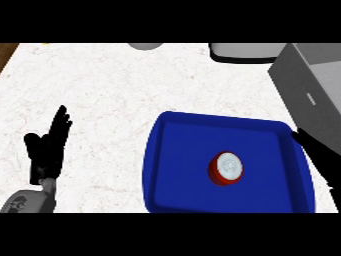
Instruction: Pick the can from the tray and place it in the cardboard box
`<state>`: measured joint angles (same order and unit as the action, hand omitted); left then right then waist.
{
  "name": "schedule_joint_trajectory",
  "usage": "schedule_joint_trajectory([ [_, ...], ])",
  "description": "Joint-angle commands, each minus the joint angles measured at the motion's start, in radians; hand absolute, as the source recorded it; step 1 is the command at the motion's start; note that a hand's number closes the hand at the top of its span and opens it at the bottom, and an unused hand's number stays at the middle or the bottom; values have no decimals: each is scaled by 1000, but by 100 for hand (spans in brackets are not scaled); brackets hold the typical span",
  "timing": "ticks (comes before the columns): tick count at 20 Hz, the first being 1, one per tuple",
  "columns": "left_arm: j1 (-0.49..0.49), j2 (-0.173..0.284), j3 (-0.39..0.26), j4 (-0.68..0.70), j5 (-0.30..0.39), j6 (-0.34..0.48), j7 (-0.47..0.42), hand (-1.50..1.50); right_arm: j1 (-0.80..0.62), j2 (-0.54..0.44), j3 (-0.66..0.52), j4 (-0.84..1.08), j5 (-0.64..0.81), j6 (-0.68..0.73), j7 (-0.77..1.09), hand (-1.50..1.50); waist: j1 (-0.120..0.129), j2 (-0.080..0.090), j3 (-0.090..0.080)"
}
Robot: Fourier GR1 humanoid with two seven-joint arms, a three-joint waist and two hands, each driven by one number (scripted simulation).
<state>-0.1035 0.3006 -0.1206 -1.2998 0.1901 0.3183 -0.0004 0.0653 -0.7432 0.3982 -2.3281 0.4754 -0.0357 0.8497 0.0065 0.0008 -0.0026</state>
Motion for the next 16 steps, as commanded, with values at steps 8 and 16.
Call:
schedule_joint_trajectory([
  [8,20,-22,25,32,-14,-25,-45,0,-208,185,205,81,57,252,388,-150,1,-2,1],
  [16,50,-24,16,-50,-34,-30,23,0,-296,360,209,226,89,287,407,-150,1,-3,2],
])
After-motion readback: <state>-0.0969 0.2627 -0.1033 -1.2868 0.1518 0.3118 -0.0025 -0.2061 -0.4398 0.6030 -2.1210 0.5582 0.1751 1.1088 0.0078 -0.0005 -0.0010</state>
